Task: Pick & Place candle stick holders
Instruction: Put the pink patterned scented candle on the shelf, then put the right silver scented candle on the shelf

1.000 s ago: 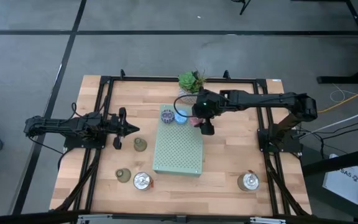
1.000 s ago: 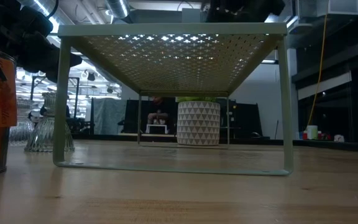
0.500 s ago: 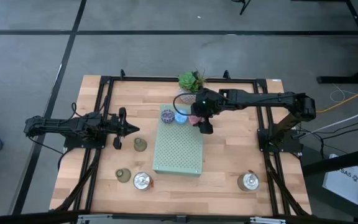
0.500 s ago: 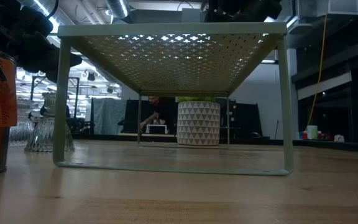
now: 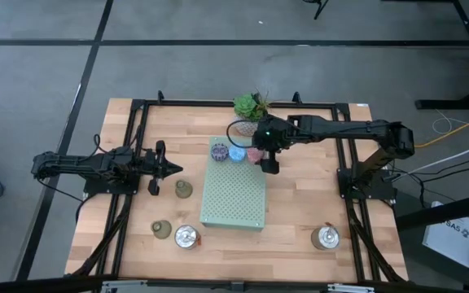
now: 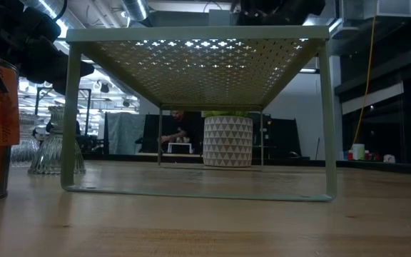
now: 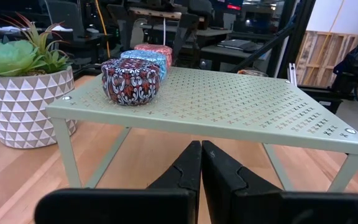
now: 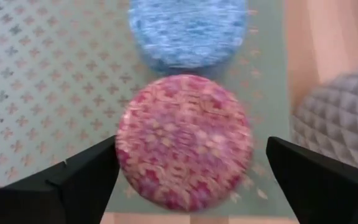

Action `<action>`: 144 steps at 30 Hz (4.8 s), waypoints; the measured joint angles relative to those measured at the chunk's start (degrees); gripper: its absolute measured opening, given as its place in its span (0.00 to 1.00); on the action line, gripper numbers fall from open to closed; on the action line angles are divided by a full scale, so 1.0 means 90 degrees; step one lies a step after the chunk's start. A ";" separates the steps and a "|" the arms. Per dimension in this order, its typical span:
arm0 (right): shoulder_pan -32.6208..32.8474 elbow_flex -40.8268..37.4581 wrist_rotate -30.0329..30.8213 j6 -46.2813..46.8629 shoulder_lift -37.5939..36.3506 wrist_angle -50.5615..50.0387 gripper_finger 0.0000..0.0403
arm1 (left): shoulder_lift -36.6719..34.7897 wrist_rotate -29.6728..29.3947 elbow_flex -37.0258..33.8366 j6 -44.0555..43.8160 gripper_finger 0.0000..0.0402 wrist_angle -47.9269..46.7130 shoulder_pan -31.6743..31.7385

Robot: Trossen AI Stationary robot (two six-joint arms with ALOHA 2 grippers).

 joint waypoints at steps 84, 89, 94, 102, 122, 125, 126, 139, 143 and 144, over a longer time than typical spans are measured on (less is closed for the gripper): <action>0.4915 0.0117 -0.0081 0.7782 -0.0739 -0.1252 0.99 | 0.0002 0.0000 0.0000 0.0000 0.02 0.0001 0.0000; 0.4915 0.0117 -0.0081 0.7961 -0.0739 -0.0972 0.99 | 0.0002 0.0000 0.0000 0.0000 0.02 0.0001 0.0000; 0.4915 0.0119 -0.0081 0.8680 -0.0739 -0.1075 0.99 | 0.0001 0.0000 0.0000 0.0000 0.02 0.0000 -0.0002; 0.4915 0.0119 -0.0079 0.8989 -0.0738 -0.2217 0.99 | 0.0000 0.0000 0.0000 0.0000 0.02 0.0002 -0.0002; 0.5098 -0.0031 -0.0358 0.8772 -0.0696 -0.2460 0.99 | 0.0001 0.0000 0.0000 0.0000 0.02 0.0002 -0.0001; 0.5274 -0.0159 -0.0358 0.8775 -0.0610 -0.2257 0.99 | 0.0002 0.0000 0.0000 0.0000 0.02 0.0000 0.0000; 0.5374 -0.0162 -0.0356 0.8772 -0.0581 -0.2240 0.99 | 0.0002 0.0000 0.0000 0.0000 0.02 0.0002 -0.0002; 0.7033 -0.0165 0.0930 0.9663 -0.0547 -0.2160 0.99 | 0.0002 0.0000 0.0000 0.0000 0.02 0.0002 -0.0002; 0.7365 -0.0165 0.1001 1.0222 -0.0535 -0.2293 0.99 | 0.0001 0.0000 0.0000 0.0000 0.02 0.0001 0.0000; 0.7404 -0.0165 0.1002 1.0355 -0.0507 -0.2310 0.99 | 0.0002 -0.0001 0.0000 0.0000 0.02 0.0002 -0.0002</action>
